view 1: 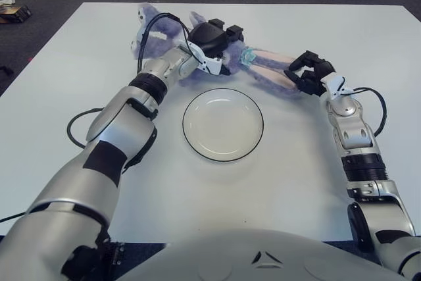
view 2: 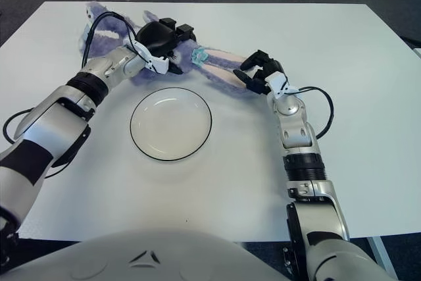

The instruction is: Put the doll into the plate.

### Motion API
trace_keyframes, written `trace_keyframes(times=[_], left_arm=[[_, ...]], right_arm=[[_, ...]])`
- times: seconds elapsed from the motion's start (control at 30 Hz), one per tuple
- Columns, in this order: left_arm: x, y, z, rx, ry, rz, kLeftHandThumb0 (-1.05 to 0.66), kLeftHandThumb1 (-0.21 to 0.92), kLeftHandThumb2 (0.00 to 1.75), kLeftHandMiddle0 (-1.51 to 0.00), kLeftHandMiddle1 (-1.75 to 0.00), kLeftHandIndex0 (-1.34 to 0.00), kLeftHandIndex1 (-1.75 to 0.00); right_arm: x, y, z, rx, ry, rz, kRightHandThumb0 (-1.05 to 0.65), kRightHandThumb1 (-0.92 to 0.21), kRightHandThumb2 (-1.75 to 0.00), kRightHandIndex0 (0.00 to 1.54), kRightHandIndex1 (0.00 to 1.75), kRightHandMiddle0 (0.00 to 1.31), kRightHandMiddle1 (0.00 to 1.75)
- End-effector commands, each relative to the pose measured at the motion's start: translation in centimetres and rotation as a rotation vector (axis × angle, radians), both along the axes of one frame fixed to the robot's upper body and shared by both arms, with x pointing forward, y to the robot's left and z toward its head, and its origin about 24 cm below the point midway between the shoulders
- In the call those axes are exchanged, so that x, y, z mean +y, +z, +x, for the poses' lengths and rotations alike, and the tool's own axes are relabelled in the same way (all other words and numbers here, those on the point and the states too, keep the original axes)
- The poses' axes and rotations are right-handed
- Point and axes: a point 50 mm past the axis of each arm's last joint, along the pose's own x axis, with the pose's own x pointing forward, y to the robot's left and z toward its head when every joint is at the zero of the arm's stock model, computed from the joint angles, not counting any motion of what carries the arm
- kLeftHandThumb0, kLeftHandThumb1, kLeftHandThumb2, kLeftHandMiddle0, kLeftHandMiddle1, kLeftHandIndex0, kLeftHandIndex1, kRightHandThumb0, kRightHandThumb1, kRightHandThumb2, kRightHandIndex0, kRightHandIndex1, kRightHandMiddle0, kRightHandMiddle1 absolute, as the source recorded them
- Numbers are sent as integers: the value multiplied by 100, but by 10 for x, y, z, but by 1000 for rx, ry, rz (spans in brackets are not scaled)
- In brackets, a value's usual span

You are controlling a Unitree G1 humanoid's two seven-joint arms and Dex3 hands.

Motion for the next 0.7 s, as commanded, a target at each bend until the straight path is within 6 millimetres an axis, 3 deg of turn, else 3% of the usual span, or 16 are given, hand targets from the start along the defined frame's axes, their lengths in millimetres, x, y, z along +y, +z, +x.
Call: trace_keyframes(times=[0.0, 0.13, 0.47, 0.57, 0.67], left_arm=[[4, 4, 0, -4, 18, -44, -88, 92, 79, -60, -16, -36, -18], [7, 4, -1, -11, 32, -94, -90, 92, 84, -57, -6, -33, -12], [9, 4, -2, -16, 35, -96, -90, 92, 86, -56, -3, -32, -9], [15, 7, -4, -36, 33, -100, -90, 92, 86, -56, -2, -32, -8], [15, 8, -4, -39, 33, -98, -90, 92, 86, -56, -2, -33, -8]], right_arm=[[-1, 3, 2, -17, -8, 7, -37, -92, -30, 73, 175, 44, 151], [-2, 3, 2, -20, -11, 10, -37, -92, -30, 74, 175, 44, 150], [-2, 3, 3, -29, -16, 14, -37, -92, -29, 75, 175, 45, 149], [-1, 7, 2, -198, -99, 76, -37, -92, -26, 76, 175, 48, 146], [-1, 7, 2, -225, -107, 84, -37, -92, -23, 78, 175, 51, 143]])
